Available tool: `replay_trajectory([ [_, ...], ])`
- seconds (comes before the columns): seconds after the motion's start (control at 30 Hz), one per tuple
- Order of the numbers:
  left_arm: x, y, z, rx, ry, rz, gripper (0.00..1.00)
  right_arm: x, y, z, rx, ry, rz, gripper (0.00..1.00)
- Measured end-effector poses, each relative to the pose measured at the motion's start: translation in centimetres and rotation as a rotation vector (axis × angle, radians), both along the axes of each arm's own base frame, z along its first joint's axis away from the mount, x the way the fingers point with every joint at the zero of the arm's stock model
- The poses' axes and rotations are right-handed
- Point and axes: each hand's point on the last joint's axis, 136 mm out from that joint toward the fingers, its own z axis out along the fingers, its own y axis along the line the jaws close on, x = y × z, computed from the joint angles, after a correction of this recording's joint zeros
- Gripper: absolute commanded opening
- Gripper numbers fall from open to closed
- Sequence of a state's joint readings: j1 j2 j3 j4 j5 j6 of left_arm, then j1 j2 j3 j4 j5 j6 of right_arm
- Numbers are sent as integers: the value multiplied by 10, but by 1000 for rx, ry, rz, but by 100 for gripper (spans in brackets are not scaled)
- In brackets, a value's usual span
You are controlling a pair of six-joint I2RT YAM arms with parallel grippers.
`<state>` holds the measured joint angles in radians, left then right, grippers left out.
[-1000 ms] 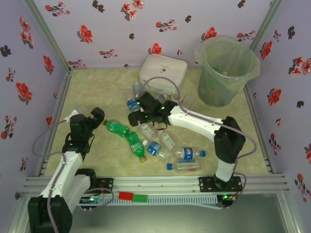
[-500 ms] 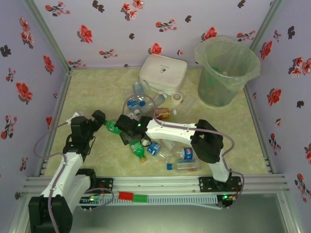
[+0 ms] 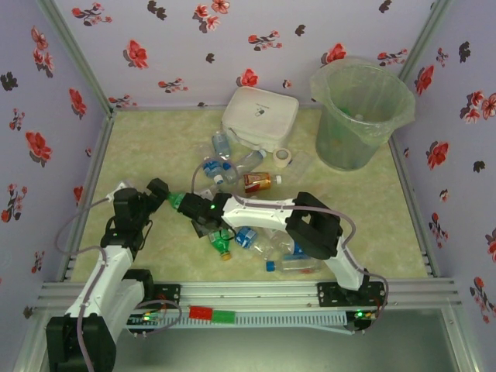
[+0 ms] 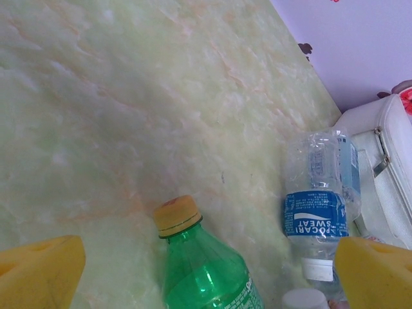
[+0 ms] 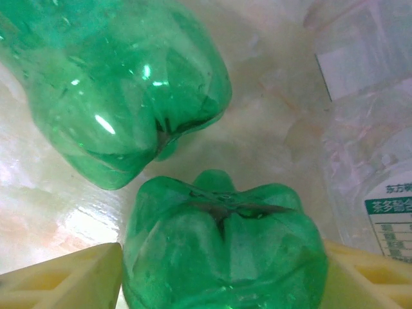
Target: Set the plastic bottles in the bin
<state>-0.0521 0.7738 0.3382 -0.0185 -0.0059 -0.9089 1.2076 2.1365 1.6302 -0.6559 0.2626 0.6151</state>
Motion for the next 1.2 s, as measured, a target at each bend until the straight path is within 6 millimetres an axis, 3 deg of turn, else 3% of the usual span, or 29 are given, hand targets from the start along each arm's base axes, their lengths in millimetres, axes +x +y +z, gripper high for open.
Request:
replay_trajectory([
  [0.57, -3, 0, 0, -10, -4, 6, 100, -1, 0, -4, -5, 0, -15, 69],
  [0.87, -5, 0, -3, -21, 11, 12, 100, 2, 0, -3, 22, -24, -25, 56],
  [1.07, -6, 0, 0, -26, -2, 12, 100, 2, -8, 7, 75, -69, -28, 53],
  [1.2, -6, 0, 1, -26, -1, 11, 100, 7, -9, 31, 168, -104, -22, 53],
])
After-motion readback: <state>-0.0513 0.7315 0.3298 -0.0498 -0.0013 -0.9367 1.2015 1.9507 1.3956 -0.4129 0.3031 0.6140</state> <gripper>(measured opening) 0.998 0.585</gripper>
